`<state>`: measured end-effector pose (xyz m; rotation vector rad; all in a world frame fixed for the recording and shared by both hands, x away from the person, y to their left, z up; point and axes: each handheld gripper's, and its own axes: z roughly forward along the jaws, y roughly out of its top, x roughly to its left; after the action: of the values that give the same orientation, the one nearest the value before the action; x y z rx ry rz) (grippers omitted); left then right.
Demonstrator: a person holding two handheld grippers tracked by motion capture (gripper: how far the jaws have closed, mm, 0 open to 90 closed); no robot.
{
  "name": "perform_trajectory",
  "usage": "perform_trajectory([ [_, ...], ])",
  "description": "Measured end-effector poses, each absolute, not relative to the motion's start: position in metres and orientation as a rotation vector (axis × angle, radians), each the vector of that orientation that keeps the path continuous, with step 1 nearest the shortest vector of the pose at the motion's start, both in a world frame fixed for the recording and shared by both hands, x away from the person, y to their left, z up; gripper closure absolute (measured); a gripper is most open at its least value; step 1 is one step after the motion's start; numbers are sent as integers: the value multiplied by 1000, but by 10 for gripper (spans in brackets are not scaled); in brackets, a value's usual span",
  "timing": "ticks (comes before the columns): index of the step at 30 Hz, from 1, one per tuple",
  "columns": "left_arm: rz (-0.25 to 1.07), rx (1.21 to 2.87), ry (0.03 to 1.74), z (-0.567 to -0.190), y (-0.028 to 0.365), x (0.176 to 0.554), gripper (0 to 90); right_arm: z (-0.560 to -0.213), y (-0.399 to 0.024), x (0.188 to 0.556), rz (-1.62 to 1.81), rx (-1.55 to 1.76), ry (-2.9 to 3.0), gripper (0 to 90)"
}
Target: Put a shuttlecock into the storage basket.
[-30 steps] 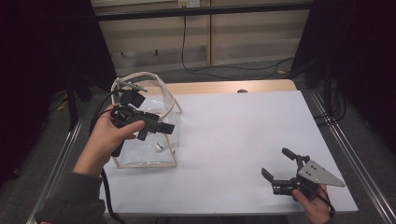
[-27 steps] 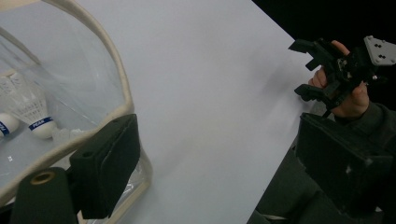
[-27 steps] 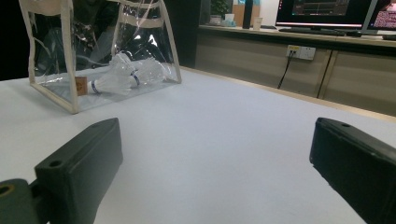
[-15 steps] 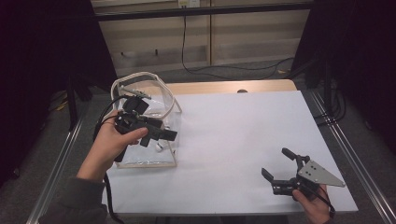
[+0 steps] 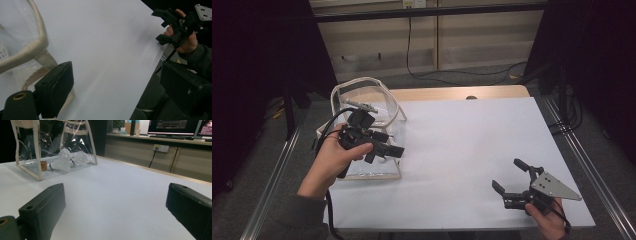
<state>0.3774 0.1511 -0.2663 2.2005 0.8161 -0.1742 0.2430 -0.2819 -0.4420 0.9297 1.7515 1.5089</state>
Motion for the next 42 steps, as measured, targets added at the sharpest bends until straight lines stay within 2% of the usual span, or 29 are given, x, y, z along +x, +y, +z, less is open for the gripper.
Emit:
perform_trajectory([
  [28,-210,2231,781,-297,149,368,114,-442,-282,243,1510,932,1750,25],
  [42,-187,2253,774,-314,149,365,113,-441,-282,242,1509,930,1750,25],
])
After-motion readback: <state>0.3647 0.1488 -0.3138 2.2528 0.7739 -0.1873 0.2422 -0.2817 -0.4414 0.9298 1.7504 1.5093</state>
